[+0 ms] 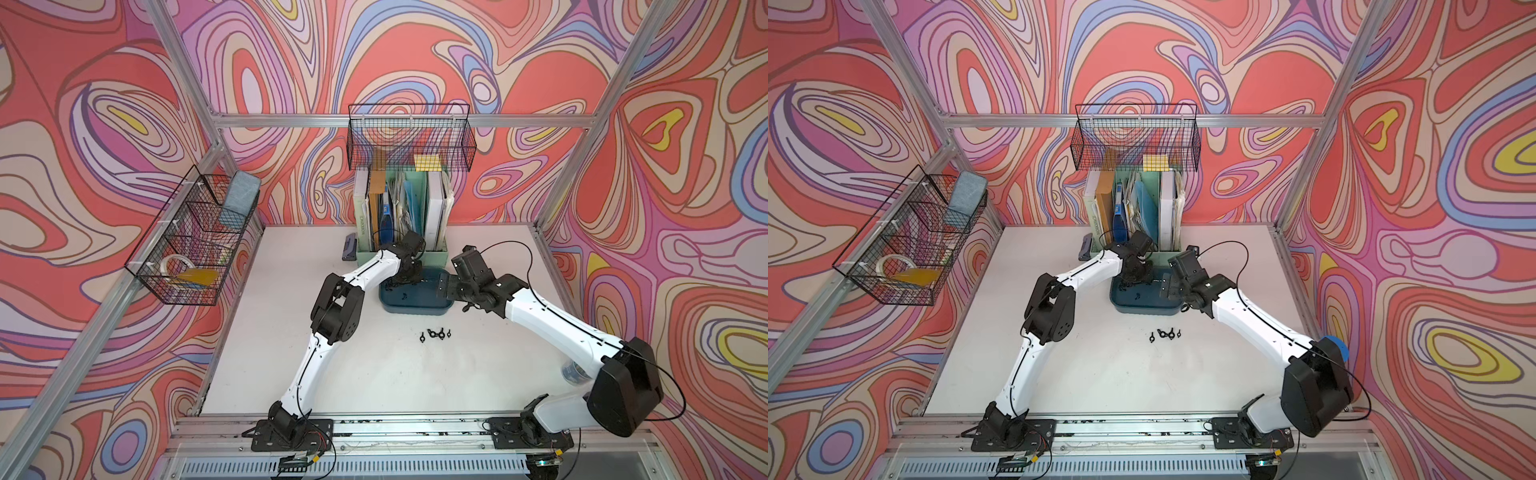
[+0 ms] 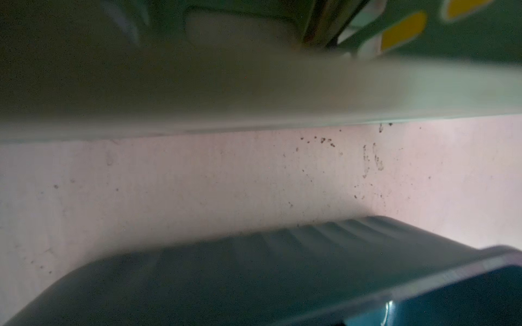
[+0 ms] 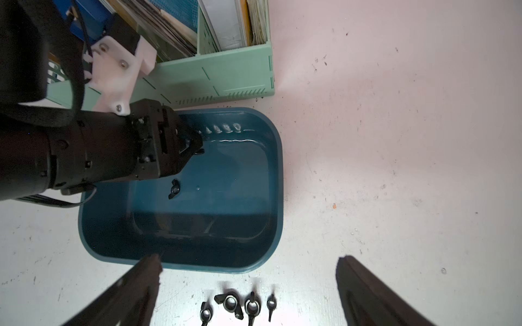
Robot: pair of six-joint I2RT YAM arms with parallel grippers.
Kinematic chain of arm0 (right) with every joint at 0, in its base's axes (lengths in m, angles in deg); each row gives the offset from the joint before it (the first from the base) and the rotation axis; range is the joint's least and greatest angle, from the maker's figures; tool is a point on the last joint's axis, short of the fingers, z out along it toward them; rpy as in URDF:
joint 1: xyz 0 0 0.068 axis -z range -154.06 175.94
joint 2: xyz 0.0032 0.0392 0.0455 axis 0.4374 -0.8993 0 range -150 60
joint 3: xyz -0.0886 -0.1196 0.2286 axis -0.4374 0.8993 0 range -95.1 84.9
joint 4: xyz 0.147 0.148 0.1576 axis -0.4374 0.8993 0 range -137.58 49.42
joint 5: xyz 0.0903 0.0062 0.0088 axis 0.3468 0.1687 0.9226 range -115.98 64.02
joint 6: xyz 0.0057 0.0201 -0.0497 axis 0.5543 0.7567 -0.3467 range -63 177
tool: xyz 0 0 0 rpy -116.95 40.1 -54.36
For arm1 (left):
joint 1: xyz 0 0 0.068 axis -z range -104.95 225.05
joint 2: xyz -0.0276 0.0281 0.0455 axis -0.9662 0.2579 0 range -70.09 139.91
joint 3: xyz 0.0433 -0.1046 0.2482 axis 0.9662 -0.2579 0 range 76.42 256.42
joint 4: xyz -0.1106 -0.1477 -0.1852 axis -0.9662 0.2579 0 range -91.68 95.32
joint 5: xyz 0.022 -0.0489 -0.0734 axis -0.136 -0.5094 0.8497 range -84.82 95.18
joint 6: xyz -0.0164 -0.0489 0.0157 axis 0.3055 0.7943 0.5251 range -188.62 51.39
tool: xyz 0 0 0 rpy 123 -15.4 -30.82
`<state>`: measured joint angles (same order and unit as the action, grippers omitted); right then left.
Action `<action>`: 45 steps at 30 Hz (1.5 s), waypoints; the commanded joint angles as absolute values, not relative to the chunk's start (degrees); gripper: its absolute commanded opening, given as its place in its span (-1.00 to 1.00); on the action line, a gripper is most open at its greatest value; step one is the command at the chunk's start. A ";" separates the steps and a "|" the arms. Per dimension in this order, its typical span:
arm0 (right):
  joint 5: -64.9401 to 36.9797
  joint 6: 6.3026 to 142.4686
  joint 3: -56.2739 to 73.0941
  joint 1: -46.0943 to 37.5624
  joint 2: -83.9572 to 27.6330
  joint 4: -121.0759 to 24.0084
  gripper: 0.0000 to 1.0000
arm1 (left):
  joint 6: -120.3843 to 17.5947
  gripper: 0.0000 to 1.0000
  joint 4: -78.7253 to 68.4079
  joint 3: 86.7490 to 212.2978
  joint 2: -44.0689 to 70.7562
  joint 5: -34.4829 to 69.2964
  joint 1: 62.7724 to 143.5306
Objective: Take out the wing nut from the storage box
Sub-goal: Pick up the wing nut from the storage box.
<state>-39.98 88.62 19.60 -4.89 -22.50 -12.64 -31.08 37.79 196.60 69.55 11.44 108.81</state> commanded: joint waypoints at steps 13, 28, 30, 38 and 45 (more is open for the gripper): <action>-40.76 88.37 19.60 -4.61 -22.32 -12.07 0.97 | -34.61 -0.35 43.77 197.27 71.64 3.73 110.65; -40.99 88.59 20.11 -4.65 -21.93 -11.99 0.96 | -36.55 -0.50 43.50 197.12 72.22 4.84 111.79; -41.01 88.56 20.10 -4.65 -21.95 -11.99 0.96 | -36.39 -0.56 43.37 196.68 72.21 5.10 111.79; -40.84 88.80 20.29 -4.65 -21.92 -12.01 0.96 | -36.56 -0.61 41.74 193.47 70.32 5.86 111.79; -40.70 88.82 20.30 -4.66 -21.99 -12.16 0.97 | -36.81 -0.64 41.59 192.26 70.17 5.73 111.79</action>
<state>-40.09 88.64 19.62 -4.87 -22.50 -12.23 -36.26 36.85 194.46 69.42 4.29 111.46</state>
